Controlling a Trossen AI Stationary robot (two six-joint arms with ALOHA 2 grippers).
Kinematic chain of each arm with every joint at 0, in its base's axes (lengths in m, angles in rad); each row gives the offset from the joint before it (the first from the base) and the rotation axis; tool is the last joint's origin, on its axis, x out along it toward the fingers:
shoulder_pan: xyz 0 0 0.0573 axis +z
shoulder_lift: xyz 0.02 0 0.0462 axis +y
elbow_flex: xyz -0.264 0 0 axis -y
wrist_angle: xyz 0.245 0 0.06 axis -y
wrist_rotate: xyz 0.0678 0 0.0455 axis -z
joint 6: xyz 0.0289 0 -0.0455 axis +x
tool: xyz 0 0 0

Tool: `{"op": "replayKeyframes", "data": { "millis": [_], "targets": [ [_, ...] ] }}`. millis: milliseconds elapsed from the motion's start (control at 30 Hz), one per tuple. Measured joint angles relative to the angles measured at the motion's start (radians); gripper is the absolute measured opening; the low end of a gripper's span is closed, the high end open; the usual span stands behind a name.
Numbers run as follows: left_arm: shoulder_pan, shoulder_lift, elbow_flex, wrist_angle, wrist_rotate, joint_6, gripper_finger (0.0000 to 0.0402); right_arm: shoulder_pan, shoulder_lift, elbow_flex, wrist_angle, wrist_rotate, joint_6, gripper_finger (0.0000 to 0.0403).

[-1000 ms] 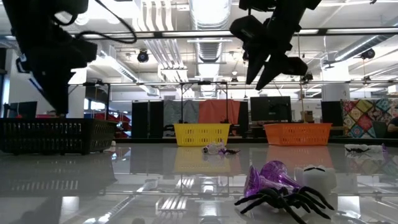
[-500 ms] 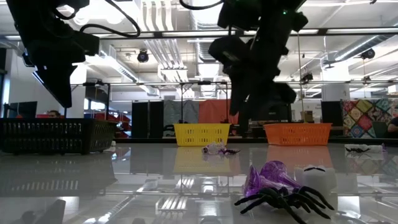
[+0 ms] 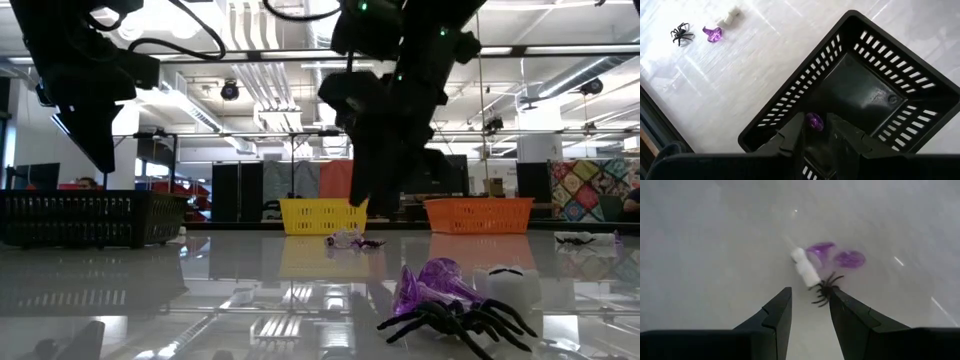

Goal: Sort Halloween decoration
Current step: Put the black spider toy into the yellow basket

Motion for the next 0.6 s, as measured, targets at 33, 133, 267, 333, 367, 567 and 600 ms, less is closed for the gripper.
{"op": "replayKeyframes", "data": {
  "millis": [33,133,267,333,367,567,600],
  "targets": [
    [0.0,0.0,0.0,0.001,0.0,0.0,0.0063,0.0,0.009,0.0,0.002,0.001,-0.003,0.0123],
    [0.0,-0.001,0.0,0.002,0.001,-0.002,0.0063,0.0,0.034,0.0,0.002,-0.002,-0.01,0.0123],
    [0.0,-0.003,0.0,0.002,0.014,-0.003,0.0063,0.0,0.058,0.0,0.002,0.002,-0.034,0.0123],
    [0.0,-0.003,0.0,0.001,0.018,-0.008,0.0063,0.0,0.073,0.0,0.001,0.002,-0.046,0.0123],
    [0.0,-0.004,0.0,0.002,0.018,-0.011,0.0063,0.0,0.078,0.0,0.002,0.004,-0.052,0.0123],
    [0.0,-0.005,0.0,0.005,0.018,-0.011,0.0063,0.0,0.115,0.002,0.009,0.006,-0.07,0.0123],
    [0.0,-0.005,0.0,0.006,0.018,-0.011,0.0063,0.0,0.119,0.003,0.009,0.006,-0.066,0.0123]
  ]
}}
